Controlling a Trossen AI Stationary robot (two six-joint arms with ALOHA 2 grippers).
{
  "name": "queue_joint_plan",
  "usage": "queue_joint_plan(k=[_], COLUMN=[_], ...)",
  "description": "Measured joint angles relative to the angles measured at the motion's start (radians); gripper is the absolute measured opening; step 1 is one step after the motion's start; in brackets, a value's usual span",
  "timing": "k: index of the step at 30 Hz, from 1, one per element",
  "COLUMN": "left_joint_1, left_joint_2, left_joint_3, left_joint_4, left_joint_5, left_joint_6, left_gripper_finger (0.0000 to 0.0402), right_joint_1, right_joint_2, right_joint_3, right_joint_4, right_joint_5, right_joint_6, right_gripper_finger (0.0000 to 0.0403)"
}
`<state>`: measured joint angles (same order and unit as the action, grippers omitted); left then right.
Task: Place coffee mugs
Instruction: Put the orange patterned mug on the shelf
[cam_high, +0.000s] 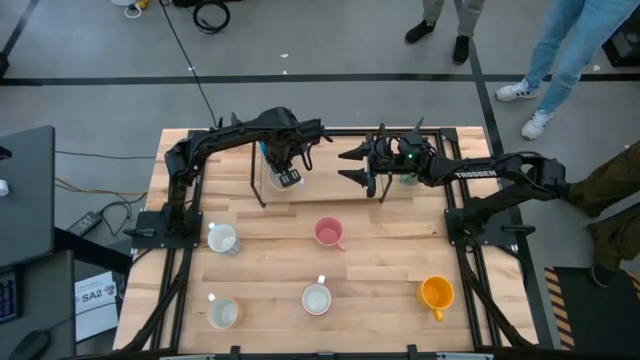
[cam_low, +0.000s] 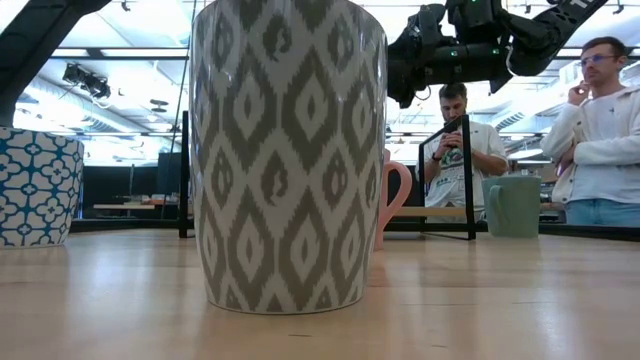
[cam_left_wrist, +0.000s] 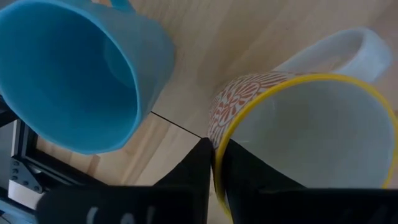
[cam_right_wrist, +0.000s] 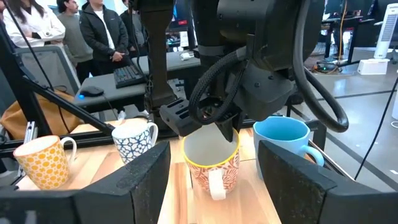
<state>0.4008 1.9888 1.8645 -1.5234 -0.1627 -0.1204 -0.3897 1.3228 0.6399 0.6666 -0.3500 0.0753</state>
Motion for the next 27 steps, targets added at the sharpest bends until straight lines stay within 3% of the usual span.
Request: queue_joint_plan(k=[10,27], left_joint_1=[-0.006,-0.005], left_joint_2=[0.000,0.000], left_joint_3=[0.000,0.000], left_joint_4=[-0.011,-0.015], left_joint_5=[0.000,-0.001], left_joint_6=[0.000,-0.007], left_gripper_finger=[0.0050,0.0123], right_joint_1=[0.000,0.000], right_joint_2=[0.000,0.000], right_joint_3=[0.000,0.000], right_joint_4=[0.000,0.000], right_joint_5=[0.000,0.000], right_joint_6=[0.000,0.000], right_gripper_finger=[0.0250,0.0250])
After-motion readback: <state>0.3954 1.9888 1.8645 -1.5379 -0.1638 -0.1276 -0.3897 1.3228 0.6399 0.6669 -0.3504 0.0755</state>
